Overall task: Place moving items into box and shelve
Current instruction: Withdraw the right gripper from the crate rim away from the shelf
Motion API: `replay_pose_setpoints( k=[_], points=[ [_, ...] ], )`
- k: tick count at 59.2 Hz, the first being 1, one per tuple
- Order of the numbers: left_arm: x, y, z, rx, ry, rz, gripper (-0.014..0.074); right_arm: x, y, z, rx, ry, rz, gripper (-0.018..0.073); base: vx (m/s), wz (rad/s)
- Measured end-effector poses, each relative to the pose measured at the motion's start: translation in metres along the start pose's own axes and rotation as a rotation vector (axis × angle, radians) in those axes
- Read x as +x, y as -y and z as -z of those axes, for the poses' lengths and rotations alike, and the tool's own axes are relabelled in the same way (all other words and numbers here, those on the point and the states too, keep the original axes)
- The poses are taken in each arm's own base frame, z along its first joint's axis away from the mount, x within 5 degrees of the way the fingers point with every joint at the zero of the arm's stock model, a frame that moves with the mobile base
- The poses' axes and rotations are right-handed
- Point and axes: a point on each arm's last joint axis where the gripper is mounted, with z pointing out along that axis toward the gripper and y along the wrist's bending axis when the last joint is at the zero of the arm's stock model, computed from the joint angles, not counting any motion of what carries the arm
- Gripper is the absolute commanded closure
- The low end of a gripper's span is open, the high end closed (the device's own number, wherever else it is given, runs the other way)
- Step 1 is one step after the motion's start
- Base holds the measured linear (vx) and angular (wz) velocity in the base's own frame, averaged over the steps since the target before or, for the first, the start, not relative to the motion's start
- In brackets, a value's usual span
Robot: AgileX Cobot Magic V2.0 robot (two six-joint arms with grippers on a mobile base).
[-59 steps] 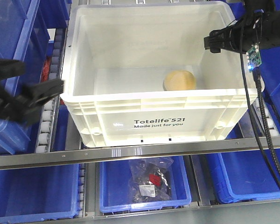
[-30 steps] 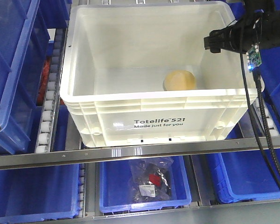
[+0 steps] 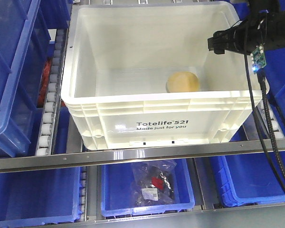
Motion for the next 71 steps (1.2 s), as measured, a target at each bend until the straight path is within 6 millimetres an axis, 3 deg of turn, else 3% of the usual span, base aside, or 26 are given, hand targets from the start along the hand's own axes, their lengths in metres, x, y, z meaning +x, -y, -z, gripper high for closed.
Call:
replay_pose_setpoints(
  k=[8, 63, 71],
  points=[
    [0.0017, -0.0001, 0.0000, -0.003, -0.016, 0.056, 0.0606, 0.0000, 0.0000, 0.0000, 0.000, 0.000, 0.000, -0.0035, 0.00, 0.00],
    [0.0017, -0.0001, 0.0000, -0.003, -0.016, 0.068, 0.0604, -0.0003, 0.0000, 0.0000, 0.000, 0.003, 0.000, -0.0037, 0.00, 0.00],
    [0.0017, -0.0001, 0.0000, -0.003, -0.016, 0.068, 0.0604, -0.0011, -0.0002, 0.0000, -0.003, 0.012, -0.012, -0.0088, 0.00, 0.00]
  ],
)
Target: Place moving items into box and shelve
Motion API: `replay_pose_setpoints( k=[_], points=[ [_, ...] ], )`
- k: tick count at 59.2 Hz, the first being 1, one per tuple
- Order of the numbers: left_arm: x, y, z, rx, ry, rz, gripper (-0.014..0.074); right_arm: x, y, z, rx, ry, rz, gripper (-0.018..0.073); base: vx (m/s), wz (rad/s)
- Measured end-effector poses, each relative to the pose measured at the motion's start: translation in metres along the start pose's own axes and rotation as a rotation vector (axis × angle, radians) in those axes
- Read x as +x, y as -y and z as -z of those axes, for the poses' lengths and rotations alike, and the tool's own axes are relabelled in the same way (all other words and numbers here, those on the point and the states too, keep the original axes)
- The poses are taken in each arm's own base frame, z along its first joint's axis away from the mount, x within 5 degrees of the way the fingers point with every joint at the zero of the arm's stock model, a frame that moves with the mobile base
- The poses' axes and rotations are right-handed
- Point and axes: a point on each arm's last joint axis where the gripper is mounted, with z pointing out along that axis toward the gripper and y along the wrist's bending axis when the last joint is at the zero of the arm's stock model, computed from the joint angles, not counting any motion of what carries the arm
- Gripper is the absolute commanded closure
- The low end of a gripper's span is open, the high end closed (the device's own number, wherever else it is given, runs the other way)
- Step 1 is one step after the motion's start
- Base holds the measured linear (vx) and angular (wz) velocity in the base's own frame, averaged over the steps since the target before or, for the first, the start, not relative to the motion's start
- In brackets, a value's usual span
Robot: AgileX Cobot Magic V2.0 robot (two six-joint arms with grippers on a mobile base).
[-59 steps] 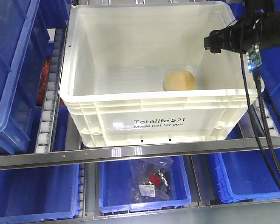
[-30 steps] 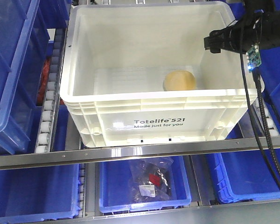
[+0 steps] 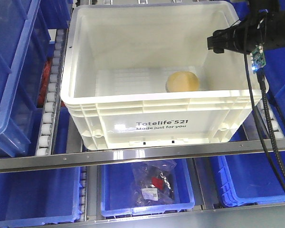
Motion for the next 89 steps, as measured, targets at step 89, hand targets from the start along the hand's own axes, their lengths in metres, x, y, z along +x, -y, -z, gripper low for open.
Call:
replay_pose_setpoints(
  k=[89],
  points=[
    [0.000, 0.000, 0.000, 0.000, 0.000, 0.000, 0.0603, 0.088, 0.014, 0.174, 0.174, -0.053, -0.090, 0.0009, 0.00, 0.00]
  ],
)
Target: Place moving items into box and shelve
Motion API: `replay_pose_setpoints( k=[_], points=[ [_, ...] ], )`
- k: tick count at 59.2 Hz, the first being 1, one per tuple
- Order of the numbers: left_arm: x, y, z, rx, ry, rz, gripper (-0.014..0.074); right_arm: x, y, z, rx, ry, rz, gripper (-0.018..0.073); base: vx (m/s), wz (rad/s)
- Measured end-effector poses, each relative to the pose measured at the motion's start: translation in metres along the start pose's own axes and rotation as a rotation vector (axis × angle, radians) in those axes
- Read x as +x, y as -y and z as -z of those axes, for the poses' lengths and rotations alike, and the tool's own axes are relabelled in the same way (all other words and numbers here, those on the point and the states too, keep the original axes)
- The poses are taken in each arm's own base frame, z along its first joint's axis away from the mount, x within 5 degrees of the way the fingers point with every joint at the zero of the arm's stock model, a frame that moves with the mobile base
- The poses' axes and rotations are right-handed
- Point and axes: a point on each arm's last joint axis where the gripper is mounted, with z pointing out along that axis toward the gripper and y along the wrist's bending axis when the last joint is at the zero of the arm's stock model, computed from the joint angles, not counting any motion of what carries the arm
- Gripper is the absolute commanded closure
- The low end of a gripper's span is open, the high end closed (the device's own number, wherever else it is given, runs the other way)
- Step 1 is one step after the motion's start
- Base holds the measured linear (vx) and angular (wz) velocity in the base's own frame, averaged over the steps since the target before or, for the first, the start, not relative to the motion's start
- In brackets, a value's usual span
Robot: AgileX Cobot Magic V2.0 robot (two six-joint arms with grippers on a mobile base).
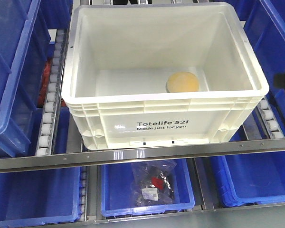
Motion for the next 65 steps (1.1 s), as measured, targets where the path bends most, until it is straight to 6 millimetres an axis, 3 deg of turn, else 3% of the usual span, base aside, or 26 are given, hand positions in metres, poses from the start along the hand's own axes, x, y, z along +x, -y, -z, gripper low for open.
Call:
replay_pose_setpoints(
  k=[14, 21, 28, 36, 44, 53, 65],
  points=[
    [0.000, 0.000, 0.000, 0.000, 0.000, 0.000, 0.0603, 0.031, 0.013, 0.021, 0.057, -0.012, 0.018, 0.0019, 0.00, 0.00],
    [0.000, 0.000, 0.000, 0.000, 0.000, 0.000, 0.0603, 0.039, 0.020, 0.037, 0.099, 0.005, 0.025, 0.0095, 0.00, 0.00],
    [0.000, 0.000, 0.000, 0.000, 0.000, 0.000, 0.0603, 0.043, 0.025, 0.051, 0.118, 0.058, 0.025, 0.0276, 0.00, 0.00],
    [0.000, 0.000, 0.000, 0.000, 0.000, 0.000, 0.0603, 0.045, 0.028, 0.062, 0.111, 0.125, 0.018, 0.0568, 0.00, 0.00],
    [0.000, 0.000, 0.000, 0.000, 0.000, 0.000, 0.0603, 0.047, 0.029, 0.074, 0.092, 0.260, 0.020, 0.0571, 0.00, 0.00],
    [0.000, 0.000, 0.000, 0.000, 0.000, 0.000, 0.0603, 0.062, 0.031, 0.084, 0.077, 0.488, 0.033, 0.0568, 0.00, 0.00],
    [0.000, 0.000, 0.000, 0.000, 0.000, 0.000, 0.0603, 0.094, 0.030, 0.071, 0.114, 0.607, 0.022, 0.0566, 0.00, 0.00]
  ],
)
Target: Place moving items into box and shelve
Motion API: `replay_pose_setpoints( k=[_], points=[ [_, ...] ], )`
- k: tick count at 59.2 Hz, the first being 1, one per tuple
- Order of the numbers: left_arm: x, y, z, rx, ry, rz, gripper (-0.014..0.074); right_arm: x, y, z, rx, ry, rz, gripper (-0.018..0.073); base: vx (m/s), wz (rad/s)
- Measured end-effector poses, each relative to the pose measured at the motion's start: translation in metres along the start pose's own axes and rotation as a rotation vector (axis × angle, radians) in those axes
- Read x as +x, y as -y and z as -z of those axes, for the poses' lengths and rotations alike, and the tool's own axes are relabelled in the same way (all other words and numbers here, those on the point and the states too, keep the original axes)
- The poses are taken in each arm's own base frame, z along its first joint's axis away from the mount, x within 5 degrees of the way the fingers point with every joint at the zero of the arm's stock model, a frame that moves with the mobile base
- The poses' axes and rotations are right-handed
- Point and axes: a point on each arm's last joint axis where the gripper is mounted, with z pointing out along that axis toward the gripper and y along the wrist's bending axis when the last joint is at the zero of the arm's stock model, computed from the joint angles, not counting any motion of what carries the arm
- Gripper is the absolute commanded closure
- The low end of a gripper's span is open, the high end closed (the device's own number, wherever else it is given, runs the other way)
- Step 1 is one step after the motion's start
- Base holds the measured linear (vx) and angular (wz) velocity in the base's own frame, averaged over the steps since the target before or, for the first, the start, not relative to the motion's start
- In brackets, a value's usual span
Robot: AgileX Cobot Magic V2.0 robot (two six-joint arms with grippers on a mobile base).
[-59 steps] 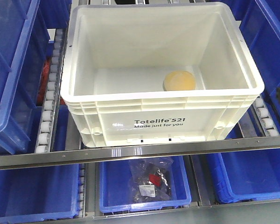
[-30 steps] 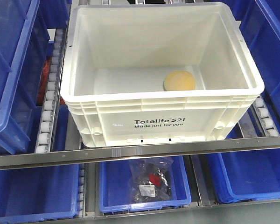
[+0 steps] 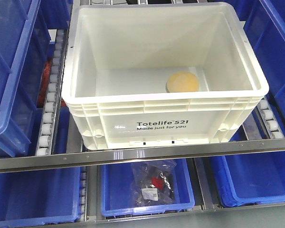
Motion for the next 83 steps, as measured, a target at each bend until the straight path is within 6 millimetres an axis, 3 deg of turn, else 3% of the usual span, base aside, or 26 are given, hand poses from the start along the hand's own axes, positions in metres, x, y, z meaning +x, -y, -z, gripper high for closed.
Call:
replay_pose_setpoints(
  k=[20, 38, 83],
  points=[
    [0.000, 0.000, 0.000, 0.000, 0.000, 0.000, 0.0603, 0.073, -0.009, 0.005, 0.020, 0.136, -0.163, 0.0566, 0.00, 0.00],
    [0.000, 0.000, 0.000, 0.000, 0.000, 0.000, 0.0603, 0.146, -0.016, -0.014, 0.022, 0.076, -0.221, 0.0566, 0.00, 0.00],
    [0.000, 0.000, 0.000, 0.000, 0.000, 0.000, 0.0603, 0.144, -0.016, -0.014, 0.019, 0.114, -0.223, 0.0566, 0.00, 0.00]
  ],
)
